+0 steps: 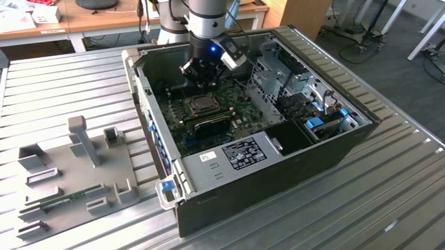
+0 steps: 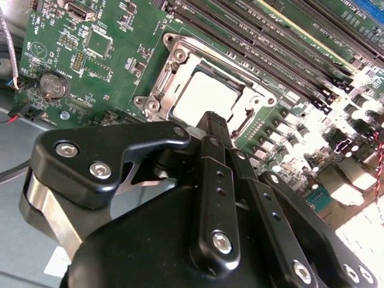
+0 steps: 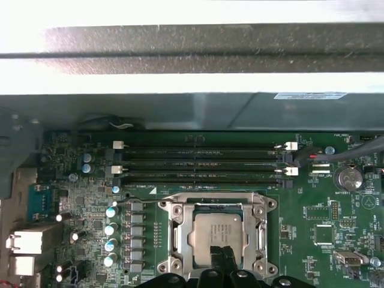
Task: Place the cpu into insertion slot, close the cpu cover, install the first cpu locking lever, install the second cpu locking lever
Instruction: 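Install the first cpu locking lever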
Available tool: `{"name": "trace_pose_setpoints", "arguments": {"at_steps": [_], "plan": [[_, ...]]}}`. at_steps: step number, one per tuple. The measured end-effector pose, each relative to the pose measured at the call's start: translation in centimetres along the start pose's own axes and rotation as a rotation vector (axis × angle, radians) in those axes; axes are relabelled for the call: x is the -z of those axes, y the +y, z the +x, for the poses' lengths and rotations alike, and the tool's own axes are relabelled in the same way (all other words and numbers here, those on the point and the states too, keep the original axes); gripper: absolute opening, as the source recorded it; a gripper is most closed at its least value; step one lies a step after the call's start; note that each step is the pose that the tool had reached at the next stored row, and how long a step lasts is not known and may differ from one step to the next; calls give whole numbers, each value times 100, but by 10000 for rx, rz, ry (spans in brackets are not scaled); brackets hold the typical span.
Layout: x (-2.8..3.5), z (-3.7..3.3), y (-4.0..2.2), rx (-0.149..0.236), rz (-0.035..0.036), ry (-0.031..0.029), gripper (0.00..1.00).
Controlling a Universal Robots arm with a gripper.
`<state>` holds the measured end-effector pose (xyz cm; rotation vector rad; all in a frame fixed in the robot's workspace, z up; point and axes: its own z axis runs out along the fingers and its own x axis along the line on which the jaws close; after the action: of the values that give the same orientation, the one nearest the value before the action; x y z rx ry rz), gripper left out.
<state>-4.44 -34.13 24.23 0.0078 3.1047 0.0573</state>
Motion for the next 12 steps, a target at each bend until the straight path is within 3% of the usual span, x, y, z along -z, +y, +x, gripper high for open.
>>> {"name": "trace_pose_setpoints", "arguments": {"at_steps": [8,12], "plan": [[18,2,1,1,0,0,10],[18,60,1,1,1,0,10]]}}
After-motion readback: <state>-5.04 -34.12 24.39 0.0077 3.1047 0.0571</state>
